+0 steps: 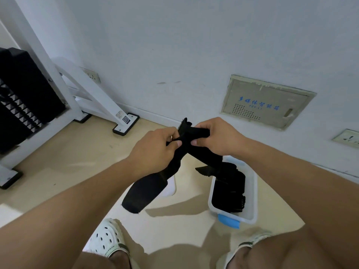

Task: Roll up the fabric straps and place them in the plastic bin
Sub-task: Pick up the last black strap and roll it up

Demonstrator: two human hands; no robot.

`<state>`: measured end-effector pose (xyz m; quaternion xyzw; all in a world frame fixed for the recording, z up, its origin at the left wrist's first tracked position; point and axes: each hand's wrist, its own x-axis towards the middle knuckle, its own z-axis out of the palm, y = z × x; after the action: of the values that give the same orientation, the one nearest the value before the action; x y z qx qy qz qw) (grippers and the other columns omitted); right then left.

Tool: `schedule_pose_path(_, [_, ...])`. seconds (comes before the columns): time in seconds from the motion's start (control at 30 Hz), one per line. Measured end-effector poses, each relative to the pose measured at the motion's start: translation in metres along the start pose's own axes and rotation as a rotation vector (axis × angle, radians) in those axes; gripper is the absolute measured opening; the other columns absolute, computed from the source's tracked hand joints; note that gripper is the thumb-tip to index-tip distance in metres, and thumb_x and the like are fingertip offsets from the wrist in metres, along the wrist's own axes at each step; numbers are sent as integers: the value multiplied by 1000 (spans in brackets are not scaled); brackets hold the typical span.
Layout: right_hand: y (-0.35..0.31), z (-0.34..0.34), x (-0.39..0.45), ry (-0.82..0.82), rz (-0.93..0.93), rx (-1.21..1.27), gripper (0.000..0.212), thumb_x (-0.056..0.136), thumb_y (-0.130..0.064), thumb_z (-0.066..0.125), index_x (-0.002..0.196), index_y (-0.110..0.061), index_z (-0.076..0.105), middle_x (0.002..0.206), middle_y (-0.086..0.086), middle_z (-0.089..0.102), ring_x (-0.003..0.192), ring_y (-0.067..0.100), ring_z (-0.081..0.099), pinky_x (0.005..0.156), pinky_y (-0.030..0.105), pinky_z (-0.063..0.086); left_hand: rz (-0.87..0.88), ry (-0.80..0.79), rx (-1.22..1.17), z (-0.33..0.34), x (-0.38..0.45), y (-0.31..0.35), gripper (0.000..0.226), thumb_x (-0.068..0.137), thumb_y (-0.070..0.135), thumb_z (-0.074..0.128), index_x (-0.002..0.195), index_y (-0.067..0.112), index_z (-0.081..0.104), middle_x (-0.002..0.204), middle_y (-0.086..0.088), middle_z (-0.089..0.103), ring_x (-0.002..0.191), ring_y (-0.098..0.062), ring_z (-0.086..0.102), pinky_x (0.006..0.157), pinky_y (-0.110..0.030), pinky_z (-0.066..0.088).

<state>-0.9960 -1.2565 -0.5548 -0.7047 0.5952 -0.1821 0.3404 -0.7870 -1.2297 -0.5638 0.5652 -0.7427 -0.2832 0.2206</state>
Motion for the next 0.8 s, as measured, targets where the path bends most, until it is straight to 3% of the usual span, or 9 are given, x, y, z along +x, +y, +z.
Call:
schedule_pose_path(0.17, [-2, 3, 10, 25, -2, -218, 30, 88, -24, 75, 70, -45, 62, 74, -11, 66, 74, 16, 64, 69, 32, 51, -61, 2, 85, 2, -2, 4, 20, 101, 30, 57, 81, 27, 54, 69, 5, 60, 64, -18, 51, 59, -33, 37])
schedule_pose_path(0.23, [8, -1, 14, 76, 59, -345, 21, 90, -24, 72, 76, -39, 68, 77, -6, 67, 77, 20, 64, 69, 33, 50, -91, 7, 114, -3, -4, 4, 19, 101, 28, 56, 83, 23, 56, 72, 1, 62, 67, -21, 53, 59, -33, 38])
schedule_pose_path(0.3, [28, -14, 15, 121, 167, -467, 7, 91, -25, 69, 93, -30, 74, 85, -1, 70, 83, 23, 65, 72, 34, 52, -142, 2, 81, -13, -7, -1, 18, 101, 25, 58, 83, 19, 58, 75, -5, 65, 68, -21, 54, 60, -32, 39])
schedule_pose_path(0.4, [50, -34, 11, 89, 188, -238, 5, 94, -22, 70, 96, -19, 74, 83, -2, 71, 81, 19, 67, 68, 29, 51, -197, 106, -59, -27, -11, -13, 18, 101, 23, 58, 85, 15, 58, 78, -12, 69, 66, -23, 56, 63, -32, 41])
schedule_pose_path(0.53, [35, -17, 2, 33, 58, 40, 19, 93, -16, 72, 105, -30, 73, 95, -14, 76, 89, 5, 71, 77, 23, 52, -263, 208, -157, -26, -7, -19, 23, 104, 22, 55, 83, 16, 51, 63, 1, 57, 59, -14, 50, 57, -27, 36])
schedule_pose_path(0.67, [18, 1, -1, 22, 3, 163, 21, 90, -17, 74, 108, -28, 71, 100, -10, 76, 96, 11, 72, 92, 37, 57, -302, 247, -371, -19, 0, -16, 8, 101, 18, 58, 95, 12, 56, 89, -12, 74, 81, -31, 73, 74, -47, 63])
schedule_pose_path(0.8, [0, 15, -12, -35, -79, 268, 36, 84, -5, 76, 111, -27, 73, 104, -9, 77, 101, 7, 71, 94, 33, 56, -293, 300, -474, -14, -2, 0, 6, 97, 10, 57, 102, 6, 59, 100, -13, 70, 81, -29, 76, 64, -44, 66])
